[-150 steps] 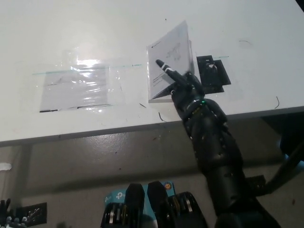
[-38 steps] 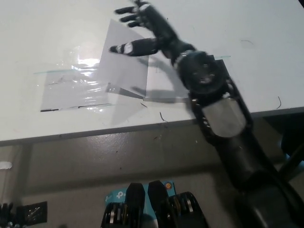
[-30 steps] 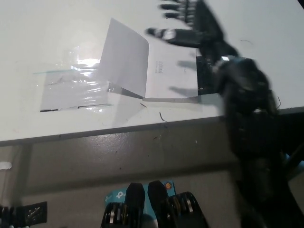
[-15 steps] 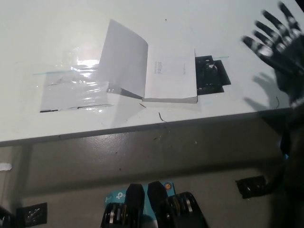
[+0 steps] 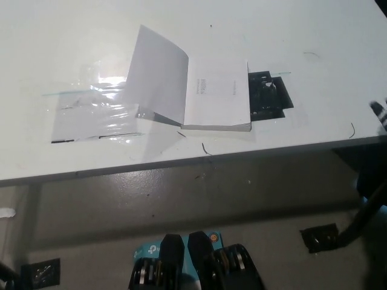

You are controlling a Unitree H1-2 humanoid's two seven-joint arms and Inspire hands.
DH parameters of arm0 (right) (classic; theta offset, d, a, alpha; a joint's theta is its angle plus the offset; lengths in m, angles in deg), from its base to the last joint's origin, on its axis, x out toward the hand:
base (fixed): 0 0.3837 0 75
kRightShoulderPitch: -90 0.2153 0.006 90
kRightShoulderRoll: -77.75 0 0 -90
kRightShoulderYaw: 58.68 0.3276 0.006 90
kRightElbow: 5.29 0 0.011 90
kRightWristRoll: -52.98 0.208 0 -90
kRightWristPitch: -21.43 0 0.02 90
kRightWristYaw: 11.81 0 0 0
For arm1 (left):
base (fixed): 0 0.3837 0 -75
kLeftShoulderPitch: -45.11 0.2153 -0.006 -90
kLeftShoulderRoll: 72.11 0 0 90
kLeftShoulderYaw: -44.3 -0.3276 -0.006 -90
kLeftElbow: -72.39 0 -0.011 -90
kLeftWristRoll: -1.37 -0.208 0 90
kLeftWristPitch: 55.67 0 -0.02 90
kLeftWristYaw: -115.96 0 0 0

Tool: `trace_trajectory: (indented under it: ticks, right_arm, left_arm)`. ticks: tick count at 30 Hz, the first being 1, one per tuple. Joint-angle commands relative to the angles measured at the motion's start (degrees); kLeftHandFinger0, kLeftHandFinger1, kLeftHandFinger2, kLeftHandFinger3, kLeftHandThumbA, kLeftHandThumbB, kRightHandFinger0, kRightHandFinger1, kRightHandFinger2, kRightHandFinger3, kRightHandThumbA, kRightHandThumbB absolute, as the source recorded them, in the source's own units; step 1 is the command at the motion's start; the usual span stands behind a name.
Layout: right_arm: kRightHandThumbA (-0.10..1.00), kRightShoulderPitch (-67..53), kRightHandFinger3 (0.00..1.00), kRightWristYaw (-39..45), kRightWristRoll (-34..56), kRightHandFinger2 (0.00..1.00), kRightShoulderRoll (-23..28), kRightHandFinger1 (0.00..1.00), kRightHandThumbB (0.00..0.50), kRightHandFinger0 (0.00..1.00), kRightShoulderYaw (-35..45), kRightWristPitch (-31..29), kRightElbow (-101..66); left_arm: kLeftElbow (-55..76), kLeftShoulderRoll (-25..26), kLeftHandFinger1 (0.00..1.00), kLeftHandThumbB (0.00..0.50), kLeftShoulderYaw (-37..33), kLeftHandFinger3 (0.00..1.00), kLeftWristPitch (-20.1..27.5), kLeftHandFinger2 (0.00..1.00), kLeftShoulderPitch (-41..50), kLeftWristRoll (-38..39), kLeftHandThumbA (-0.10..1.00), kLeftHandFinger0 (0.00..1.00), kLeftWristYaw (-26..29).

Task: The robot uses its right hand to slide under the cover of the book kept in the middle of the desk and open it

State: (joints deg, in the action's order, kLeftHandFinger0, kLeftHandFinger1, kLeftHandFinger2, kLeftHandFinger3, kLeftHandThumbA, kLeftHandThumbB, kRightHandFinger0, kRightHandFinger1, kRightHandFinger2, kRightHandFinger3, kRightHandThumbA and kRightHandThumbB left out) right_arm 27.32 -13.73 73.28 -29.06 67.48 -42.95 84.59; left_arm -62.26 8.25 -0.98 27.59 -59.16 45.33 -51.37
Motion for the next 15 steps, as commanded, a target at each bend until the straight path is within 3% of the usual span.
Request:
trace_trajectory:
  ticks: [1, 4, 7, 8, 9, 13, 14, 15]
  right_arm:
    - [1.0, 1.26, 1.0, -4.54, 4.79, 0.94, -0.05, 0.9, 0.212, 0.94, 3.62, -5.66, 3.55]
    - [1.0, 1.43, 1.0, -7.37, 4.14, 0.95, -0.16, 0.93, 0.168, 0.97, 5.34, -7.66, 7.55]
    - [1.0, 0.75, 1.0, -7.78, 3.72, 1.0, -0.32, 1.0, 0.161, 1.0, 5.36, -9.84, 10.91]
    - [1.0, 0.3, 1.0, -7.48, 4.53, 1.0, -0.87, 1.0, 0.118, 1.0, 5.95, -11.37, 14.0]
    - [1.0, 0.33, 1.0, -8.13, 5.16, 1.0, -1.37, 1.0, 0.107, 1.0, 6.6, -12.16, 15.41]
    - [1.0, 1.1, 1.0, -10.34, 7.36, 1.0, -2.41, 0.99, 0.13, 1.0, 8.76, -13.47, 20.04]
    - [1.0, 1.46, 1.0, -10.87, 7.97, 0.99, -2.86, 0.99, 0.169, 1.0, 9.51, -14.93, 22.15]
    - [1.0, 1.46, 1.0, -10.77, 8.26, 0.98, -3.04, 0.99, 0.176, 1.0, 9.68, -15.75, 23.19]
  left_arm:
    - [-0.06, 1.54, 1.0, 0.011, 0.61, 1.0, 1.52, 1.0, -0.26, 1.32, 1.0, 1.0, -2.85]
    - [-0.14, 1.58, 1.0, 0.015, 0.49, 1.0, 1.62, 1.0, -0.26, 1.17, 1.0, 1.0, -2.76]
    - [0.63, 1.33, 1.0, 0.021, 0.38, 1.0, 1.21, 1.0, -0.07, 1.04, 1.0, 1.0, -1.82]
    - [0.29, 1.32, 1.0, 0.023, 0.41, 1.0, 1.5, 1.0, -0.07, 1.07, 1.0, 1.0, -2.06]
    - [0.13, 1.34, 1.0, 0.017, 0.64, 1.0, 1.55, 1.0, -0.13, 1.35, 1.0, 1.0, -2.15]
    - [-0.03, 1.46, 1.0, 0.009, 0.37, 1.0, 1.79, 1.0, -0.26, 1.24, 1.0, 1.0, -2.53]
    - [0.07, 1.43, 1.0, 0.015, 0.47, 1.0, 1.67, 1.0, -0.33, 1.4, 1.0, 1.0, -2.34]
    - [0.04, 1.39, 1.0, 0.014, 0.68, 1.0, 1.79, 1.0, -0.42, 1.56, 1.0, 1.0, -2.1]
